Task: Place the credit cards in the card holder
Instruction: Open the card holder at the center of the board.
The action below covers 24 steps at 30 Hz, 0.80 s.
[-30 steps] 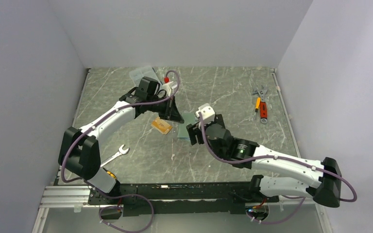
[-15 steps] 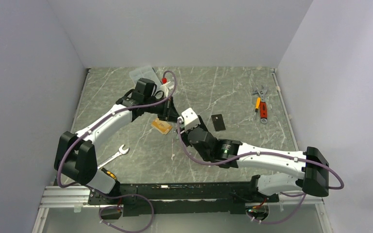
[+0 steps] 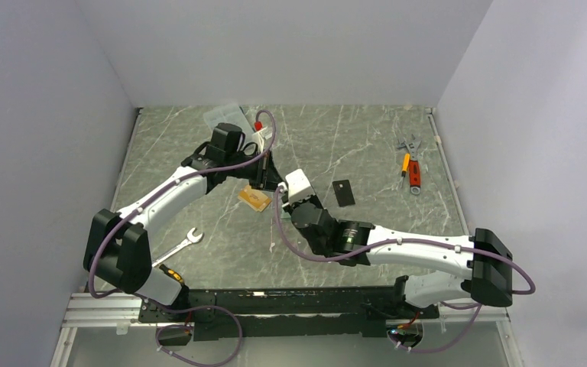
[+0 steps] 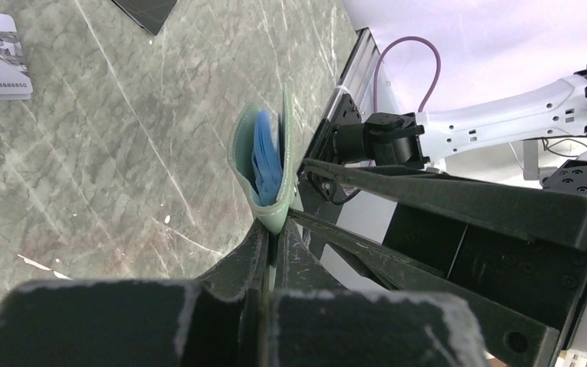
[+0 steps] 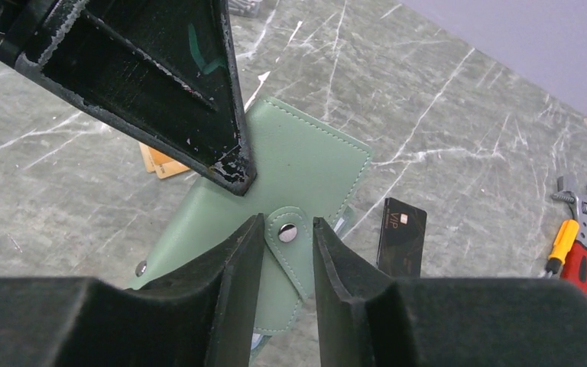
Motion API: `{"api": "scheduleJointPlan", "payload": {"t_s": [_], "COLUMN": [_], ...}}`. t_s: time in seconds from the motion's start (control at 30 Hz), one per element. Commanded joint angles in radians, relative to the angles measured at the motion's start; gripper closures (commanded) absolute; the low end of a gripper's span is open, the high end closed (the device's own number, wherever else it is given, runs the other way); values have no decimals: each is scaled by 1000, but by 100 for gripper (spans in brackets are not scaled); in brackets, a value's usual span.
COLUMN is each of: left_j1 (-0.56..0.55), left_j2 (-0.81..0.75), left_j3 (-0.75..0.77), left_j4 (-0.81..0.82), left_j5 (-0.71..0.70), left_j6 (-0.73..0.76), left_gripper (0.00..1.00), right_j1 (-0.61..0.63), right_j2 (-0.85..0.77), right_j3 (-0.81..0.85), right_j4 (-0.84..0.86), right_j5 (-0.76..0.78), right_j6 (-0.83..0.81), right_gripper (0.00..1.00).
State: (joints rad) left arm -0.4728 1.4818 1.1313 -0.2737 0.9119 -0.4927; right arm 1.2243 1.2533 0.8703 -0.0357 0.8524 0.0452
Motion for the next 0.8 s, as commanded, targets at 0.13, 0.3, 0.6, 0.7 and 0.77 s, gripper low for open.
{"api": "scheduleJointPlan", "payload": {"t_s": [0.13,0.3,0.6,0.7,0.77], "left_j1": [7,16,19,19,19], "left_j2": [-70,-72,-83,-83,-84], "left_j3": [-13,-18,-24,-33,-48], "left_j4": [46,53,56,62,92], "left_j5": [97,100,106,115,146], "left_j6": [-41,-47,-41,-27,-21], "left_gripper": [100,100,100,100,100], "right_j1": [-3,0,6,5,3], "right_j2": [44,25,-66,-118,-176], "right_j3": [32,19,-6,13,25], "right_j4": [-90,-109,-92,-157,-222], "right_j5": [144,234,308,294,280], "right_j6": [71,102,149,240,317], "right_gripper": [82,100,100,100,87]}}
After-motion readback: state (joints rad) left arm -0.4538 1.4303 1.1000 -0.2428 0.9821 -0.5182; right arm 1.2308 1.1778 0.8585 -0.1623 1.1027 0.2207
